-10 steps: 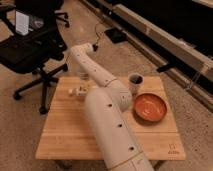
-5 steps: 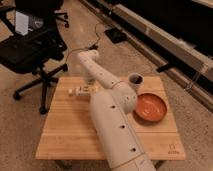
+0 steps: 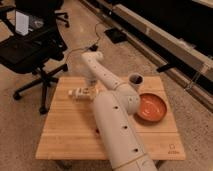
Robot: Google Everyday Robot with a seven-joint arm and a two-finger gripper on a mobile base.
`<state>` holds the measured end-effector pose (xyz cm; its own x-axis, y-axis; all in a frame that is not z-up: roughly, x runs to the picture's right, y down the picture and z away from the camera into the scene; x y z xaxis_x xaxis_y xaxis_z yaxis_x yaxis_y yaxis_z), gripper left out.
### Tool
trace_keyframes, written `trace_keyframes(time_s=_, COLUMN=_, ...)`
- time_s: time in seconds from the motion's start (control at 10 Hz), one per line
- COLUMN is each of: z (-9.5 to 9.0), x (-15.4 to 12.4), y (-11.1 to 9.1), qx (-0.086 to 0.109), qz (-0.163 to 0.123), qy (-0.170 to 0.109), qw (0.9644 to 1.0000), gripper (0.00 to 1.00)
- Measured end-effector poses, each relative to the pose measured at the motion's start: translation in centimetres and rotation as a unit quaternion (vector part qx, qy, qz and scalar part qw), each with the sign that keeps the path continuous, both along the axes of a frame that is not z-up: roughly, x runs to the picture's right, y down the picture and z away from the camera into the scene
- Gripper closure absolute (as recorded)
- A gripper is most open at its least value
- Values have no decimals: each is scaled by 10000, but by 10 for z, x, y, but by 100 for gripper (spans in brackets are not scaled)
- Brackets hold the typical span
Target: Place the bottle in the ceramic bowl
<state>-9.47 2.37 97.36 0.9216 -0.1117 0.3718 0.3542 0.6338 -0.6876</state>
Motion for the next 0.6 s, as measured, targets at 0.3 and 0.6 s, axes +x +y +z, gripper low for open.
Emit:
trace_keyframes(time_s=0.3, z=-13, x=12, y=11, qx=-235, qz=71, qy=-183, qw=9995, gripper=89)
trace_keyframes(time_s=0.6, z=-14, x=11, y=11, qx=-262, qz=55, qy=-207, qw=9994, gripper=100)
